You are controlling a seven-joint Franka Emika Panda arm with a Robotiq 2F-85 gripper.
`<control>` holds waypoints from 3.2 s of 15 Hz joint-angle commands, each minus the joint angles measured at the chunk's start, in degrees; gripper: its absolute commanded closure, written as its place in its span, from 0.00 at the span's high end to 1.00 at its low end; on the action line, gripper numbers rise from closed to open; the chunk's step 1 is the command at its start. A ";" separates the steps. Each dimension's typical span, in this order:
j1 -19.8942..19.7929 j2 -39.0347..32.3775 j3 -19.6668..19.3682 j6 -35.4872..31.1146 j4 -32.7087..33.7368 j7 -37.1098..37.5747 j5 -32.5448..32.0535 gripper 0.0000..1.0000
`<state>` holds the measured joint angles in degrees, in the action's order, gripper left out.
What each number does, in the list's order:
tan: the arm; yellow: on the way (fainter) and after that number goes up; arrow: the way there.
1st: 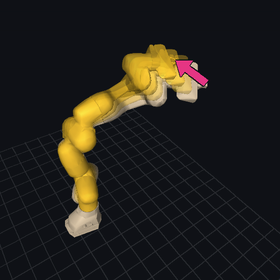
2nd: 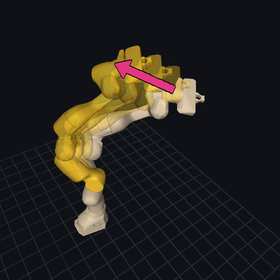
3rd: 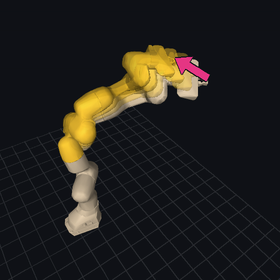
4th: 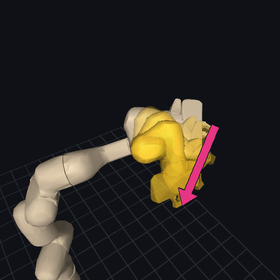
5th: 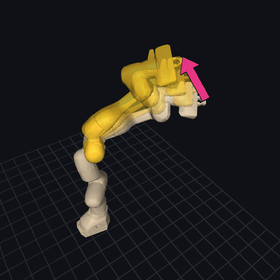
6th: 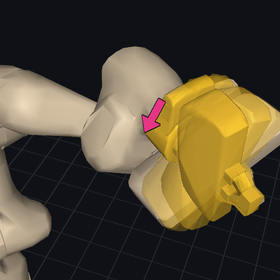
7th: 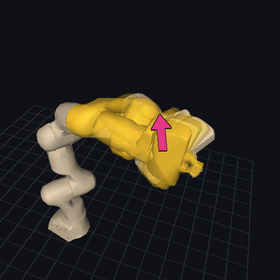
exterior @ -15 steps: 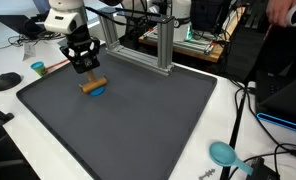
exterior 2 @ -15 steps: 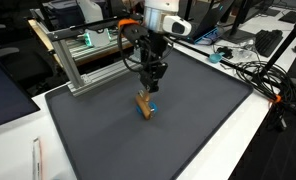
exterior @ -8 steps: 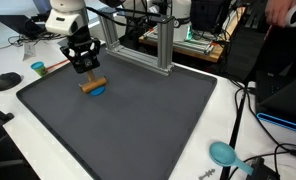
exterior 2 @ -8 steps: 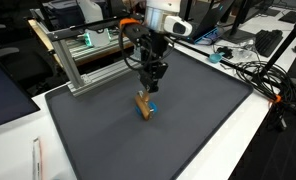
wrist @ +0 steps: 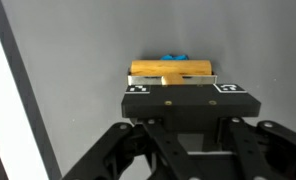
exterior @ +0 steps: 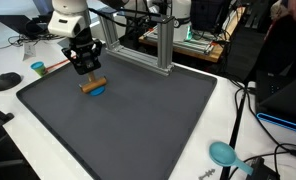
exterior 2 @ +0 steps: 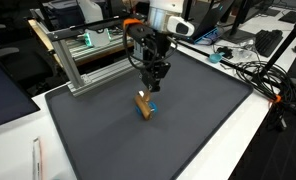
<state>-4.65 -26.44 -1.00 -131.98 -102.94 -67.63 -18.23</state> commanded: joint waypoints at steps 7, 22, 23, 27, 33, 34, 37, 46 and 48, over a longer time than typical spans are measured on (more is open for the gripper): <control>0.27 -3.29 1.41 -1.70 1.02 -1.42 0.06 0.22; 0.70 -3.38 2.19 -1.40 1.50 -2.15 0.06 0.22; 0.71 -3.37 2.28 -1.41 1.52 -2.27 0.13 0.22; 0.80 -3.39 2.50 -1.39 1.57 -2.63 0.17 0.22; 0.94 -3.40 2.82 -1.36 1.61 -2.75 0.10 0.22; 0.98 -3.45 2.91 -1.35 1.66 -2.77 0.16 0.22; 1.22 -3.53 3.07 -1.35 1.73 -2.87 0.08 0.22; 1.74 -3.44 3.17 -1.27 1.81 -3.17 -0.03 0.22; 1.84 -3.42 3.20 -1.26 1.81 -3.12 -0.04 0.22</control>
<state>-3.31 -26.60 1.42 -131.97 -102.59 -70.33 -18.84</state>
